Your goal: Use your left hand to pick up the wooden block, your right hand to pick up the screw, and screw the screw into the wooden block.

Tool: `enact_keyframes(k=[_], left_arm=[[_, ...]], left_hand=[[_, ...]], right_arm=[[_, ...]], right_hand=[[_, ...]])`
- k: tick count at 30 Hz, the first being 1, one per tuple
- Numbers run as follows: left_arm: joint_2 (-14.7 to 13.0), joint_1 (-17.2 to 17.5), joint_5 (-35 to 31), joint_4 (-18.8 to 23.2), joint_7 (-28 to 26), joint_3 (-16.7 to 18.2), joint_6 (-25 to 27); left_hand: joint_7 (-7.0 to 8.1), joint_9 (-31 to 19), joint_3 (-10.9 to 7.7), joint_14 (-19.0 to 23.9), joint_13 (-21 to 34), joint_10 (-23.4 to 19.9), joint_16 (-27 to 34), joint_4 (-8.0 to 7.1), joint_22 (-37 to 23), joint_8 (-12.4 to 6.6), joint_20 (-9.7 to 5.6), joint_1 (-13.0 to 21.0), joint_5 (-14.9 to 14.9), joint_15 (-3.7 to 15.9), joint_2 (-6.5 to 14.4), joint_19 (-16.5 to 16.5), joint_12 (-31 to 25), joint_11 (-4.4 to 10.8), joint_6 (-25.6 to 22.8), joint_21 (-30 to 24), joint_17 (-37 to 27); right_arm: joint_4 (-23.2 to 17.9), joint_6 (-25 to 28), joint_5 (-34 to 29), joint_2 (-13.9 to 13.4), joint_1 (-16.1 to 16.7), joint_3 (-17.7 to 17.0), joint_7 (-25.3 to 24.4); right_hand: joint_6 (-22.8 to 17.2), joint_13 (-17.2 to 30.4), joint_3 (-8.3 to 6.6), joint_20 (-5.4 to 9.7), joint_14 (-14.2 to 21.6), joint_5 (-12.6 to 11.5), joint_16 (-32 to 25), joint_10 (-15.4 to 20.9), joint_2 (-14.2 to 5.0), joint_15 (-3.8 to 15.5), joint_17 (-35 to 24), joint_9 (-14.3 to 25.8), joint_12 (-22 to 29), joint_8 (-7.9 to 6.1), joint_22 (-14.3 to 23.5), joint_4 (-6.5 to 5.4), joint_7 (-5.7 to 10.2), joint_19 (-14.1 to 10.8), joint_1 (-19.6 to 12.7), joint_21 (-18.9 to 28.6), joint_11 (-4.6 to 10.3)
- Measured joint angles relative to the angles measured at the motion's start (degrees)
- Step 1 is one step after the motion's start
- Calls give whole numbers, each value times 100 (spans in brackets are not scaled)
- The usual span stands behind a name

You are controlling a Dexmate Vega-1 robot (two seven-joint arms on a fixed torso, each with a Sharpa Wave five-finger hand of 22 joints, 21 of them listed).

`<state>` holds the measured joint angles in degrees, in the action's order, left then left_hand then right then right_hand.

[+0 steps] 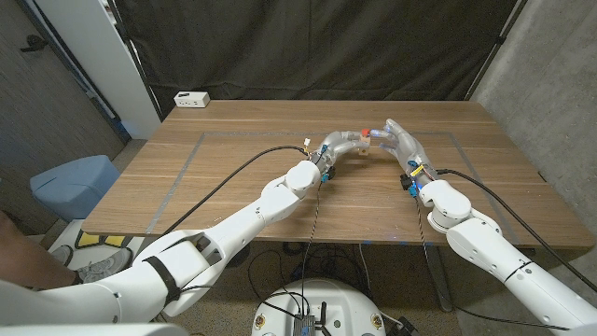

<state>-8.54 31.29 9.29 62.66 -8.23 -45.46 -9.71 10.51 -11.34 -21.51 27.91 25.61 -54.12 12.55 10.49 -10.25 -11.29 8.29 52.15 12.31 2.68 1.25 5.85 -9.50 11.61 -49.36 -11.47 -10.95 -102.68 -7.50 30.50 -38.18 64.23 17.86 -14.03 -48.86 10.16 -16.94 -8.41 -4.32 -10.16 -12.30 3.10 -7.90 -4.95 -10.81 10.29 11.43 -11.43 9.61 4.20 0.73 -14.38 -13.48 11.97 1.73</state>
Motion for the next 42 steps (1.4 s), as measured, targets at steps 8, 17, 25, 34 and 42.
enact_keyframes(k=[8,17,25,34,42], left_arm=[[19,-20,-5,-57,-1,-2,-8],[42,-90,-31,-134,26,-15,-79],[56,-137,-52,-183,57,-22,-129],[50,-145,-64,-183,65,-24,-135],[29,-136,-70,-122,67,-24,-133]], left_hand=[[-9,2,0,0,0,0,0,0,0,-18,0,0,-4,0,0,0,0,0,9,0,0],[-9,3,0,0,0,0,0,0,0,-17,0,0,-14,0,0,0,0,0,9,0,0],[-5,1,0,0,0,0,0,0,0,-16,0,0,2,0,0,0,0,0,6,0,0],[-5,-1,0,0,0,3,0,0,0,-14,0,0,2,0,0,0,0,-3,5,0,0],[-5,0,0,0,0,3,0,0,0,-10,0,0,1,0,0,0,0,-3,5,0,0]], right_arm=[[-11,94,4,-11,7,-41,-67],[-11,218,57,-49,-56,-61,-41],[11,297,110,-82,-124,-53,45],[32,375,177,-126,-194,-18,155],[43,411,222,-160,-227,8,242]], right_hand=[[216,0,-16,-8,2,0,0,-54,24,-7,0,0,-43,70,0,16,-11,-68,24,0,-73],[634,0,-9,-177,-162,0,47,-263,103,-171,-27,0,-108,172,0,23,23,101,103,-119,-196],[881,0,17,-268,-255,0,90,-393,134,-263,-27,0,-108,172,0,14,60,192,134,-141,-241],[1177,0,33,-327,-328,0,90,-549,142,-335,-54,-1,-145,172,0,-3,28,251,218,-141,-315],[1281,0,57,-358,-380,0,90,-627,155,-343,-53,-1,-145,172,0,-26,36,325,279,-184,-310]])
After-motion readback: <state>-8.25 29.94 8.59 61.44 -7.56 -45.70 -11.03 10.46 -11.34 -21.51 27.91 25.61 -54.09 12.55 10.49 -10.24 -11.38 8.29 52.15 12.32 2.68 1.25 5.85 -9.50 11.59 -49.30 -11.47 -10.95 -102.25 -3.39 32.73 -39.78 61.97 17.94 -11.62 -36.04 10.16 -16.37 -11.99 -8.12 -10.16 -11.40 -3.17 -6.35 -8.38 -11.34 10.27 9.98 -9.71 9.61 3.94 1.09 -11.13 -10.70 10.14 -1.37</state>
